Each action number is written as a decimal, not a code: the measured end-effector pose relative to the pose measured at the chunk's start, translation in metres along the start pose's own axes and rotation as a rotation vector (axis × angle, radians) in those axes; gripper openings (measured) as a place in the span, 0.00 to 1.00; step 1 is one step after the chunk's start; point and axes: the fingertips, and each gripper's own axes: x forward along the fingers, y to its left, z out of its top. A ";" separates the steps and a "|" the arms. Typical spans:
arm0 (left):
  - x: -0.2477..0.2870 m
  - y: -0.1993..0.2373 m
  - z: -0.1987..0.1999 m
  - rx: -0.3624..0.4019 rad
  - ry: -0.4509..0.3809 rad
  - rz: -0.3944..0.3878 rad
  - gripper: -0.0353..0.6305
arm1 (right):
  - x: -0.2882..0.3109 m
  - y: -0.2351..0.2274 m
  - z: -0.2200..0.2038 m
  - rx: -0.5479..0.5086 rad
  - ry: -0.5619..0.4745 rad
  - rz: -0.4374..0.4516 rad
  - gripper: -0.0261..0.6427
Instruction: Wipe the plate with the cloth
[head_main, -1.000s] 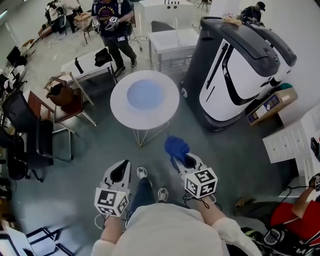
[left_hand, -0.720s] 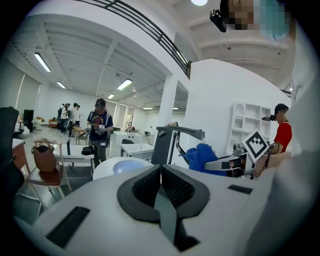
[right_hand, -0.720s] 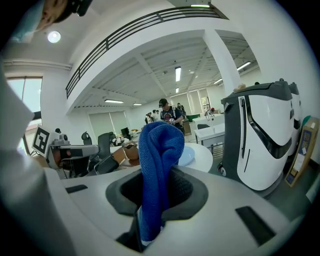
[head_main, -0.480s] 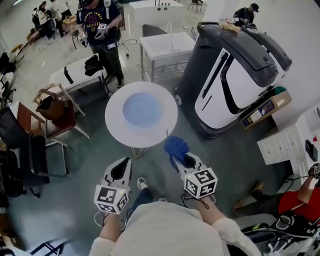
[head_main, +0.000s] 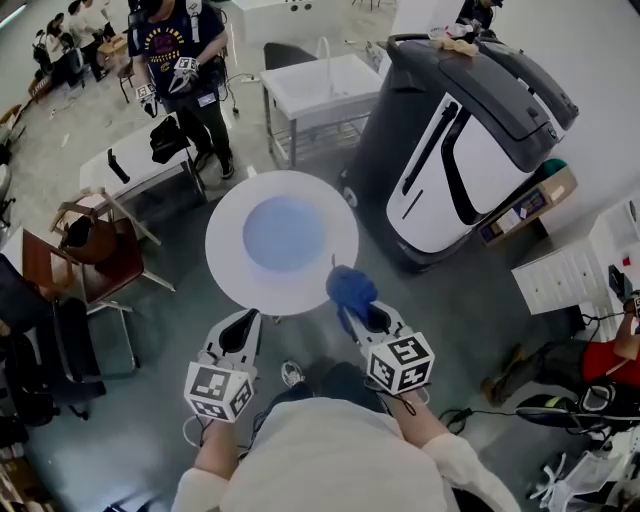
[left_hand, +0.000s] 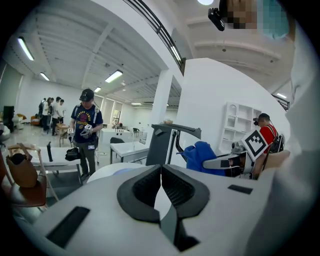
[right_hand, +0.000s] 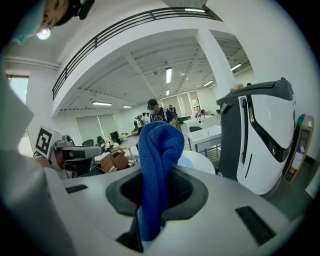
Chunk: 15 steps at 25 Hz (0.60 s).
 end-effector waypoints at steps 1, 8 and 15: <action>0.003 0.004 0.000 -0.004 0.003 0.001 0.10 | 0.005 -0.001 0.001 0.000 0.002 -0.001 0.17; 0.031 0.022 0.002 -0.049 0.017 0.030 0.10 | 0.036 -0.018 0.011 -0.009 0.027 0.030 0.17; 0.066 0.037 0.018 -0.090 -0.005 0.112 0.10 | 0.075 -0.048 0.033 -0.042 0.060 0.108 0.17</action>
